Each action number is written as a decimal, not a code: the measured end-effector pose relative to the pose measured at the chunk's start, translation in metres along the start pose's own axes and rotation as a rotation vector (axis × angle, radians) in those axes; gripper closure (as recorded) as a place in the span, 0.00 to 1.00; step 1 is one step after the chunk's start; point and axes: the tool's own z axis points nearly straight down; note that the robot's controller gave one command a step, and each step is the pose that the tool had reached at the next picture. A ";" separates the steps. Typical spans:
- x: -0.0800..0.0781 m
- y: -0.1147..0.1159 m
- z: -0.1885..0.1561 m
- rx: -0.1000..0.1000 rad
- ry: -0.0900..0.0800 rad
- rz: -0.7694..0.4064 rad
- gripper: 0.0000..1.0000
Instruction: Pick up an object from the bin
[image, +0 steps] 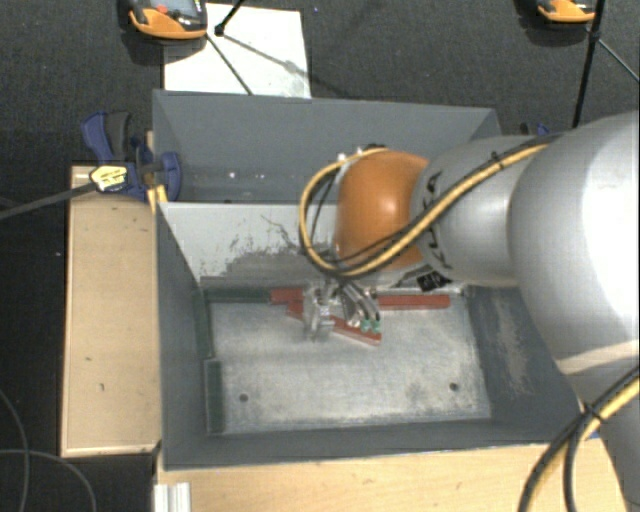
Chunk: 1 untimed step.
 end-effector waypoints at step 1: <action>0.012 0.001 0.003 0.000 0.001 0.001 0.00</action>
Offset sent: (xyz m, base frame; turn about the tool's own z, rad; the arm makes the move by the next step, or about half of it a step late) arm 0.0000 0.0000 0.0000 0.0000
